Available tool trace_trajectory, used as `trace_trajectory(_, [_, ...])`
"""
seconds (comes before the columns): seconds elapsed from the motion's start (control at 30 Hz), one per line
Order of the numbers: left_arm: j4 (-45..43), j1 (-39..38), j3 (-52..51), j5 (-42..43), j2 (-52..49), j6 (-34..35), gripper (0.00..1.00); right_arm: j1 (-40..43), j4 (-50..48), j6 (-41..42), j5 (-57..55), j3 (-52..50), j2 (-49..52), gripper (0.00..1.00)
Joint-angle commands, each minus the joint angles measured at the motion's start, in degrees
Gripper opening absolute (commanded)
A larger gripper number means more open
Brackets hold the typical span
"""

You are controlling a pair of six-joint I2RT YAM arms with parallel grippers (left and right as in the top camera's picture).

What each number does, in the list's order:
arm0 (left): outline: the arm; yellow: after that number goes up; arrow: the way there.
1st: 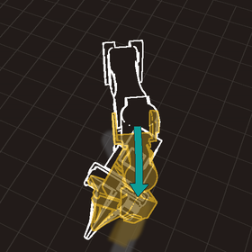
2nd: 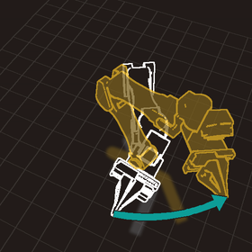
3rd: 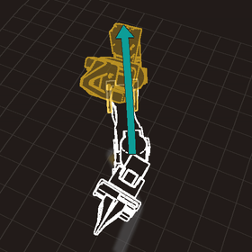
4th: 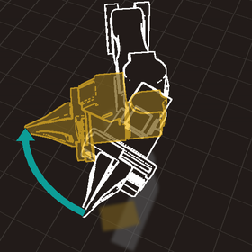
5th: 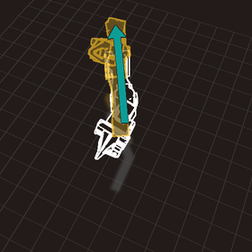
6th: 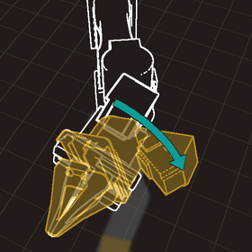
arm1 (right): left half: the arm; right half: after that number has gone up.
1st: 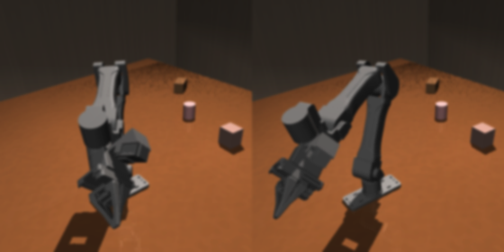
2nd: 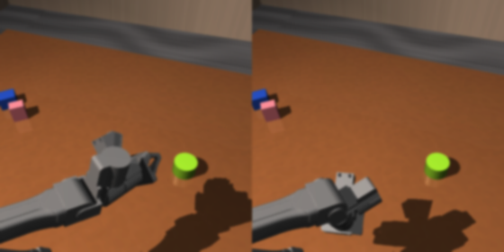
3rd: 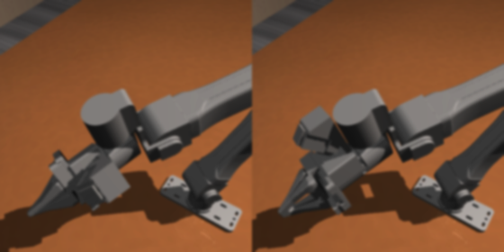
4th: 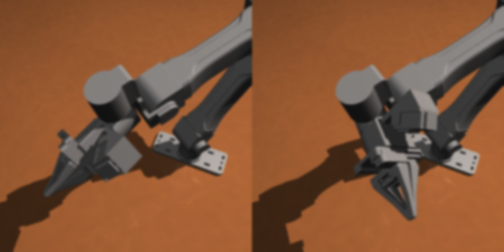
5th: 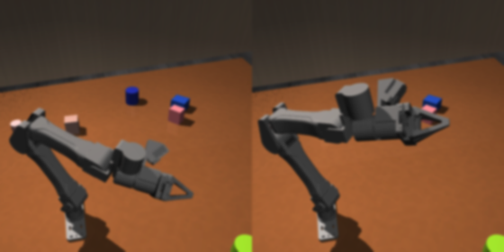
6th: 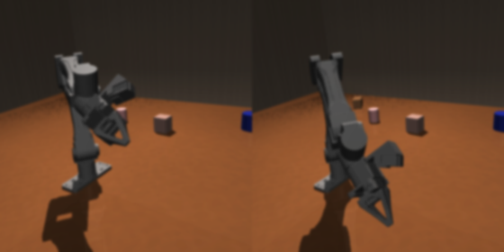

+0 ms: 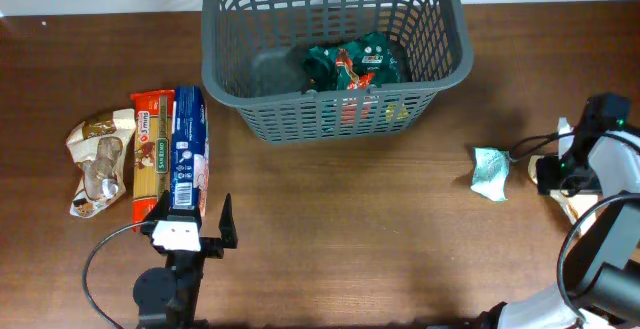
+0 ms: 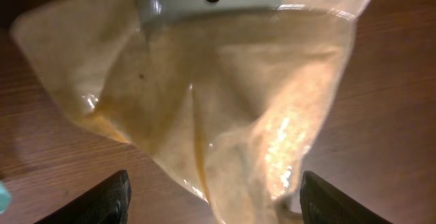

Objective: Pack container
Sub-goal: 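Move the right gripper to the crumpled beige bag and grasp it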

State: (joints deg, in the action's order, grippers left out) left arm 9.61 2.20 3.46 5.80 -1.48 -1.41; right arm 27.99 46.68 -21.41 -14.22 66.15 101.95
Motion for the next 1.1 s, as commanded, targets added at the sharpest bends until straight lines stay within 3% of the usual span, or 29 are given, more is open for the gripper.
trace_trajectory(0.0, [-0.2,-0.3,-0.5,0.2,0.4,0.6,0.99,0.3,-1.9,0.9,-1.0,-3.5,-1.0,0.76])
trace_trajectory(0.13, [-0.2,-0.3,-0.5,0.2,0.4,0.6,0.99,0.3,-6.3,0.9,-1.0,-6.7,-0.9,0.62])
trace_trajectory(0.2, [-0.2,-0.3,-0.5,0.2,0.4,0.6,0.99,0.3,-8.7,0.9,-1.0,-8.4,-0.9,0.61])
trace_trajectory(0.27, [-0.2,-0.3,-0.5,0.2,0.4,0.6,0.99,0.3,-10.8,0.9,-1.0,-9.7,-0.9,0.52])
trace_trajectory(0.3, [-0.2,-0.3,-0.5,0.2,0.4,0.6,0.99,0.3,-11.4,0.9,-1.0,-10.1,-0.9,0.41])
trace_trajectory(0.37, [-0.2,-0.3,-0.5,0.2,0.4,0.6,0.99,0.3,-11.8,1.0,-1.0,-10.3,-0.9,0.10])
trace_trajectory(0.4, [-0.2,-0.3,-0.5,0.2,0.4,0.6,0.99,0.3,-11.8,1.2,-1.0,-10.1,-1.0,0.04])
trace_trajectory(0.57, [-0.2,-0.3,-0.5,0.2,0.4,0.6,0.99,0.3,-6.8,8.9,-1.0,-5.1,-1.1,0.04])
trace_trajectory(0.7, [-0.2,-0.3,-0.5,0.2,0.4,0.6,0.99,0.2,3.6,13.8,-1.0,7.7,-1.9,0.04])
trace_trajectory(0.9, [-0.2,-0.3,-0.5,0.2,0.4,0.6,0.99,-1.0,23.4,17.8,6.6,41.4,-2.4,0.04])
trace_trajectory(1.07, [-0.2,-0.3,-0.5,0.2,0.4,0.6,0.99,-7.2,32.3,18.9,16.8,68.9,-2.4,0.04])
